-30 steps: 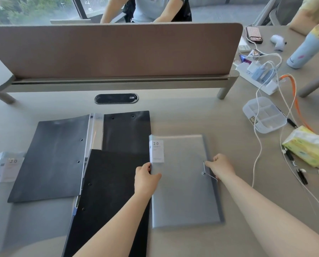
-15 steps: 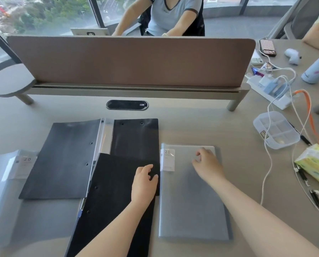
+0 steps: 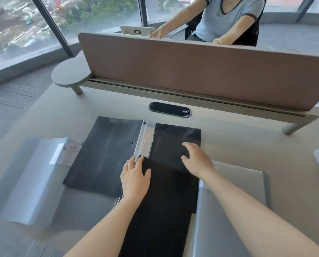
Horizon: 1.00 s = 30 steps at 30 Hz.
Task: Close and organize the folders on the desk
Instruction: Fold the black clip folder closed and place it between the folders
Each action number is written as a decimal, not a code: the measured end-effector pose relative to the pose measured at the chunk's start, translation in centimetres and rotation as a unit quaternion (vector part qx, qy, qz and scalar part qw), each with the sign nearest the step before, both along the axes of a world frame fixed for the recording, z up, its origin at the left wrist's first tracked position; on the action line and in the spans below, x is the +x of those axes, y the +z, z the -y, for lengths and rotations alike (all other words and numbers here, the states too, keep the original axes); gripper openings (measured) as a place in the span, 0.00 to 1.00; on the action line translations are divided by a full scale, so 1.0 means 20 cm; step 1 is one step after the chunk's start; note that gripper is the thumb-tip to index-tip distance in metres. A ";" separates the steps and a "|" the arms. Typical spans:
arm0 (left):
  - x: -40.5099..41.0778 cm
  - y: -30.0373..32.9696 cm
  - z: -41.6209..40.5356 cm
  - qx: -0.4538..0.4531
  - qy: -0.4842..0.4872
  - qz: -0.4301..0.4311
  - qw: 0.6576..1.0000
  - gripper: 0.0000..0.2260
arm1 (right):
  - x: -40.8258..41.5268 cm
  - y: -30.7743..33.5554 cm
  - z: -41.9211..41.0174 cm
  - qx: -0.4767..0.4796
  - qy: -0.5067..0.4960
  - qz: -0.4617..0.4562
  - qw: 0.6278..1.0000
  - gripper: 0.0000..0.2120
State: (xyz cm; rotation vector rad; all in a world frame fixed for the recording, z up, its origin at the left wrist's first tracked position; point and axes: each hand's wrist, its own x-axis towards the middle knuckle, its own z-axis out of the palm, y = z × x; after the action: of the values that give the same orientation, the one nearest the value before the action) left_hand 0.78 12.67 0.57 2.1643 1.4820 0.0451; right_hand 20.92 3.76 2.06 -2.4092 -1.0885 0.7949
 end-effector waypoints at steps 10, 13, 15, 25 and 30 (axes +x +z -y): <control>-0.12 -0.07 -0.20 -0.040 -0.010 -0.034 0.999 0.23 | -0.07 -0.01 -0.56 -0.001 0.081 0.000 0.997 0.27; -0.13 -0.08 -0.24 -0.048 -0.011 -0.026 0.998 0.21 | -0.06 -0.04 -0.69 -0.021 0.096 0.008 0.995 0.29; -0.13 -0.08 -0.25 -0.051 -0.012 -0.021 0.998 0.21 | -0.05 -0.05 -0.75 -0.030 0.103 0.013 0.994 0.30; -0.17 -0.10 -0.29 -0.047 -0.019 -0.013 0.999 0.21 | -0.06 -0.12 -0.99 -0.066 0.122 -0.017 0.990 0.33; -0.19 -0.10 -0.30 -0.048 -0.026 -0.004 0.999 0.20 | -0.07 -0.14 -1.04 -0.081 0.093 -0.007 0.992 0.29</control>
State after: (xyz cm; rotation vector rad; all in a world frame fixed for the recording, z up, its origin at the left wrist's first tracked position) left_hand -3.07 18.59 -1.48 2.1263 1.4033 -0.0507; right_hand 19.52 24.60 -0.77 -2.4541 -1.3033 0.9949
